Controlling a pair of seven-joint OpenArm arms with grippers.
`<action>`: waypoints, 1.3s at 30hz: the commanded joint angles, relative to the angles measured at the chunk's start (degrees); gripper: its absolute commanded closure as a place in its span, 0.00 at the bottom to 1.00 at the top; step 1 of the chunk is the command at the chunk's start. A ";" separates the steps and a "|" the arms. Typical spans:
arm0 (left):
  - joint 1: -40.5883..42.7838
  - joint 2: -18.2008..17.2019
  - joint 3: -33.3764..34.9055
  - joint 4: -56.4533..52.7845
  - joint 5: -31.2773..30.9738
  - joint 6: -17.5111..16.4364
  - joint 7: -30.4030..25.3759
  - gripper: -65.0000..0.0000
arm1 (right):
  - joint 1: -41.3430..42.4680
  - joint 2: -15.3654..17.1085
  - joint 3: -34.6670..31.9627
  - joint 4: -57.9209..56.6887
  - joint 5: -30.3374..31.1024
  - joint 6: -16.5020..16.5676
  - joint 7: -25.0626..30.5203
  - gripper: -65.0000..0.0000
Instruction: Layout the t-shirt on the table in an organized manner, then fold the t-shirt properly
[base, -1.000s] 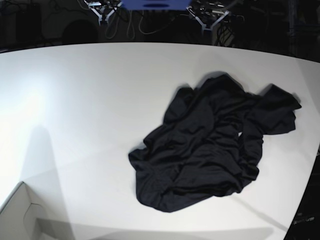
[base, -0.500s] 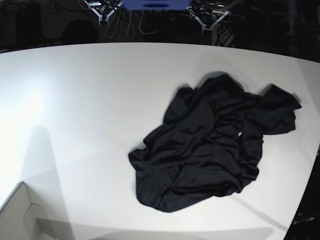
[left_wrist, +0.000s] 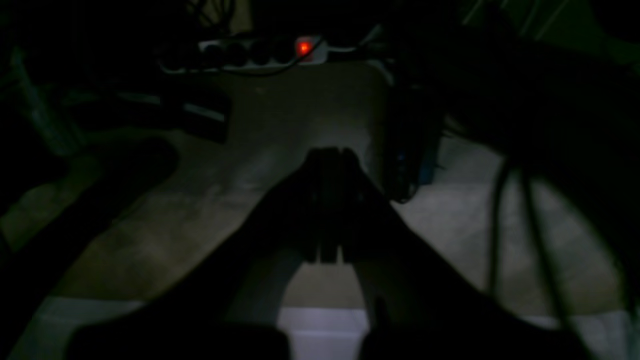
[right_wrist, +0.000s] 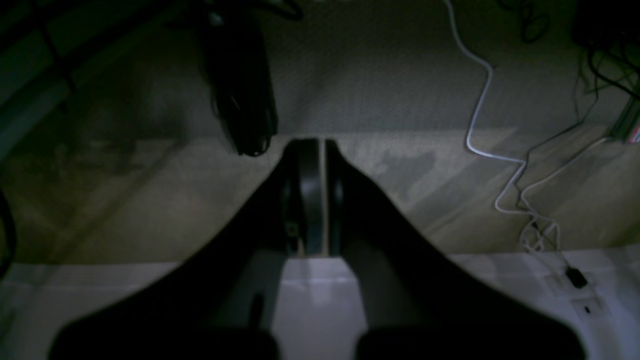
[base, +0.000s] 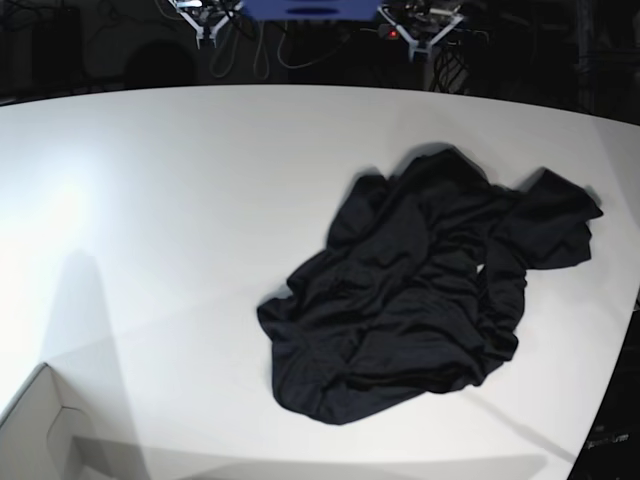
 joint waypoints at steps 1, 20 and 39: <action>2.39 -0.24 -0.03 2.69 -0.14 0.21 -0.16 1.00 | -2.90 0.30 -0.16 2.92 -0.08 0.78 -0.26 1.00; 37.73 -7.63 -0.30 63.61 -0.23 0.47 4.32 1.00 | -36.74 3.56 -0.08 68.85 0.01 0.95 -10.55 1.00; 45.73 -6.49 -13.92 99.74 -10.78 0.38 20.14 1.00 | -45.18 7.42 0.36 100.06 0.10 0.95 -10.55 1.00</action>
